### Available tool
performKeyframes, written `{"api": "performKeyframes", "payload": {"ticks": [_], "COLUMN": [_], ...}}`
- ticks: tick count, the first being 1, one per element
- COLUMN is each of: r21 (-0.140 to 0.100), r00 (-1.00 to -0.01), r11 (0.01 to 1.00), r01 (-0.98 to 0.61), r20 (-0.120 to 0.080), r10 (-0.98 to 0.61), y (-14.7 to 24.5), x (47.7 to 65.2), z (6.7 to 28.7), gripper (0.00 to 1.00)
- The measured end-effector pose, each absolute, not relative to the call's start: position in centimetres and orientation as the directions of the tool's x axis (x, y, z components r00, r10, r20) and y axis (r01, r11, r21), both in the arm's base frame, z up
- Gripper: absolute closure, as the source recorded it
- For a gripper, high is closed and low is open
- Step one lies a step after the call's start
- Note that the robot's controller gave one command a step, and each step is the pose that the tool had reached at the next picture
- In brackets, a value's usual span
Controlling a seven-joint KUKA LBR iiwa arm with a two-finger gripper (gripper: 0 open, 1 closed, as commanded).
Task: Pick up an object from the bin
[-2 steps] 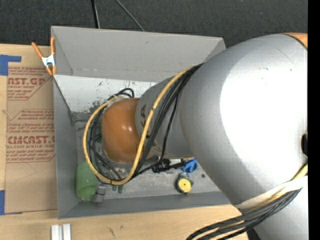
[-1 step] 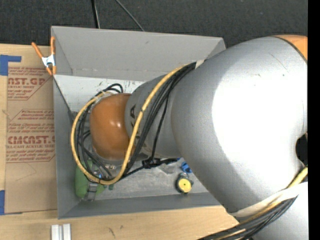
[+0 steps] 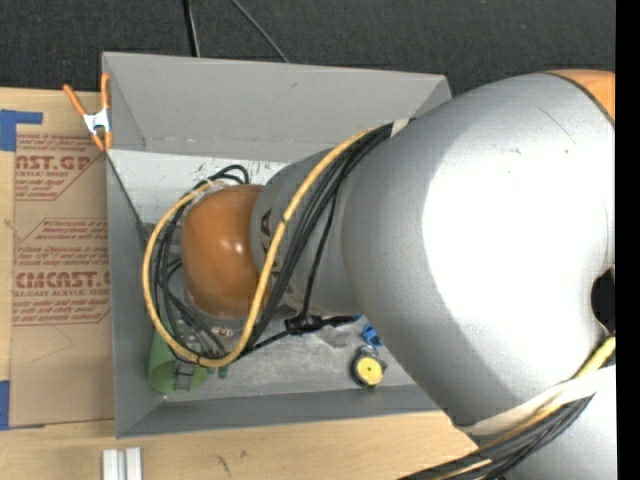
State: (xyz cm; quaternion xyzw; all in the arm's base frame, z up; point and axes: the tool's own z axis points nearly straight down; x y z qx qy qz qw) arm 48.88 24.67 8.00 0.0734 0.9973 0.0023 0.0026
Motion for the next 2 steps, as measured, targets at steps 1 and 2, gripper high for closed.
{"api": "performKeyframes", "payload": {"ticks": [1, 2], "r21": [0.006, 0.006], "r00": [-0.988, -0.991], "r11": [0.988, 0.991], "r01": [0.151, 0.133], "r20": [-0.006, -0.008], "r10": [0.151, 0.133], "y": [24.5, 24.3], "x": [48.8, 48.2], "z": [19.5, 29.5], "gripper": [1.0, 1.0]}}
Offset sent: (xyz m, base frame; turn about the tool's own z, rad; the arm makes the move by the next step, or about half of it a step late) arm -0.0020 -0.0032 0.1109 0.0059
